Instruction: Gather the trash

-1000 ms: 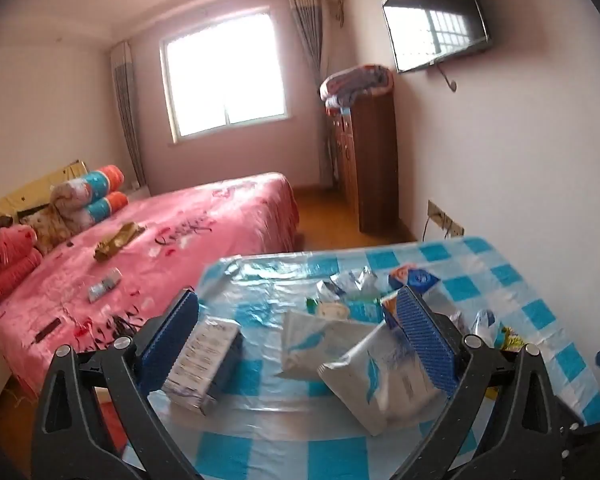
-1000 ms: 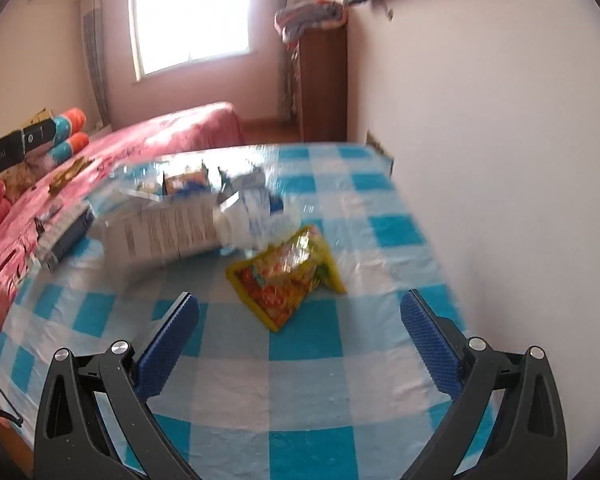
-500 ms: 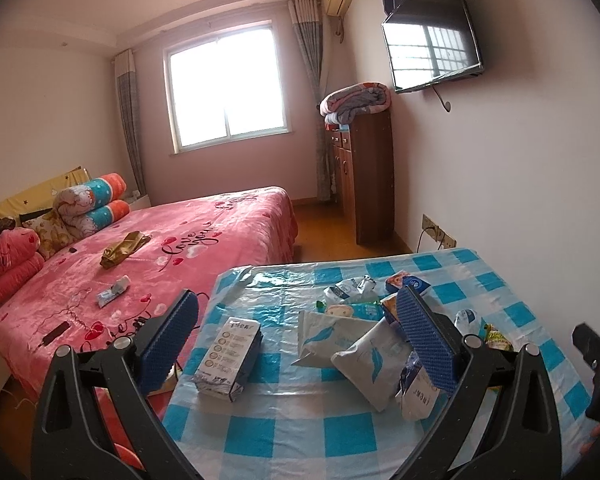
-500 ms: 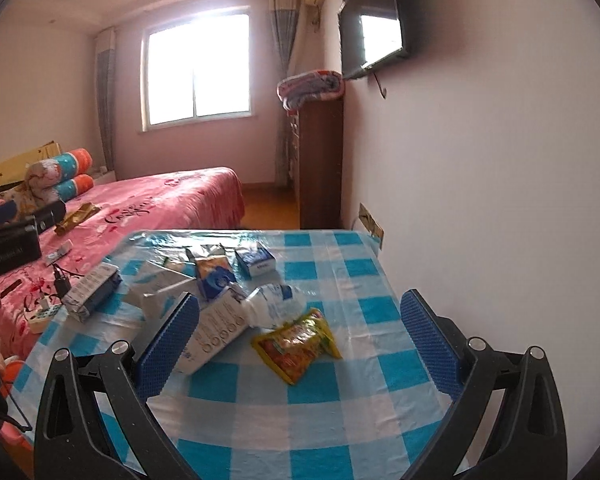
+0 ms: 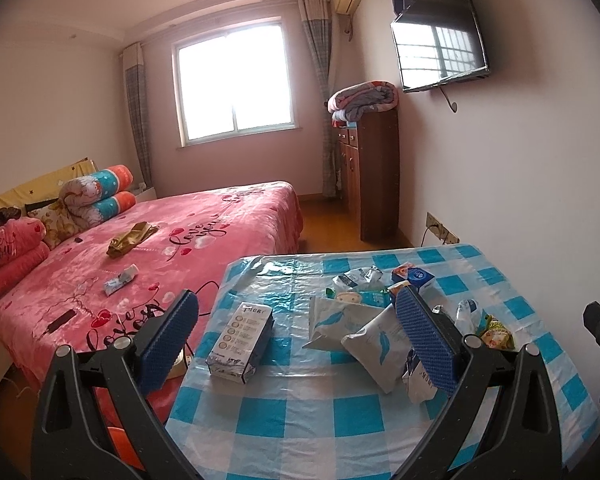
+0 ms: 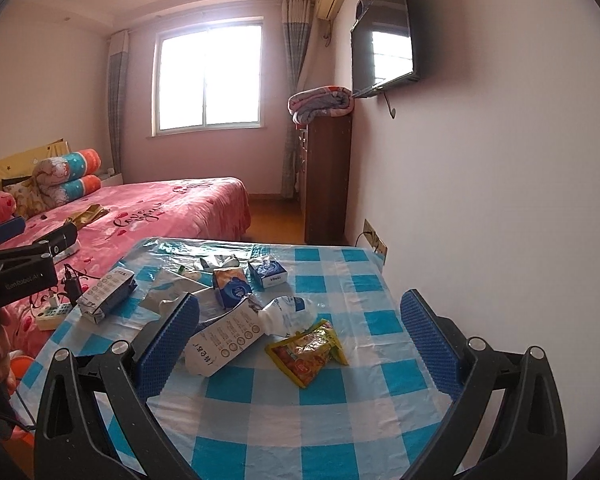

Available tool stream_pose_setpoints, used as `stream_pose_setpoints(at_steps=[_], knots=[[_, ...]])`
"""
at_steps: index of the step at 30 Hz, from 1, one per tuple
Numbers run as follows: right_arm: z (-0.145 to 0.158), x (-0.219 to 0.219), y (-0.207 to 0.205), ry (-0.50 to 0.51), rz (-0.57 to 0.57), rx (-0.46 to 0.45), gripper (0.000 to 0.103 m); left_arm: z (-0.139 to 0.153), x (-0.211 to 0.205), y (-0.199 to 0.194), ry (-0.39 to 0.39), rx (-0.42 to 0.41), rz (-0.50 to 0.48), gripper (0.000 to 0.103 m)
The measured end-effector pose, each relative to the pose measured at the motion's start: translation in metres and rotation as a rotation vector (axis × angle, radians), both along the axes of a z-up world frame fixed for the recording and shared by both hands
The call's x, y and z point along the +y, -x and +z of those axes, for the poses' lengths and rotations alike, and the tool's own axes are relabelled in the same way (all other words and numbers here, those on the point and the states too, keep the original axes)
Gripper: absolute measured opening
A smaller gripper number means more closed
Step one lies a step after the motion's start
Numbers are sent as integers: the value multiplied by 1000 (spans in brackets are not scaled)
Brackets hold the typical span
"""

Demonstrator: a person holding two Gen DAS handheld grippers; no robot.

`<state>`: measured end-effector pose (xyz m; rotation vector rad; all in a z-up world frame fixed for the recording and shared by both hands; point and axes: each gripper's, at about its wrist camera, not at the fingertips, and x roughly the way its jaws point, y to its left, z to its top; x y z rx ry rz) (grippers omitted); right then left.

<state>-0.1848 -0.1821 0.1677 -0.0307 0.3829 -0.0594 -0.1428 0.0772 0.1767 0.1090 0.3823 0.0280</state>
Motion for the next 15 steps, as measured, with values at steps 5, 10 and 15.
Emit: stream_pose_setpoints(at_steps=[5, 10, 15], knots=[[2, 0, 3, 12, 1, -4, 99, -1, 0, 3, 3, 2, 4, 100], [2, 1, 5, 17, -2, -4, 99, -1, 0, 3, 2, 3, 3, 100], [3, 2, 6, 17, -3, -4, 99, -3, 1, 5, 3, 7, 6, 100]])
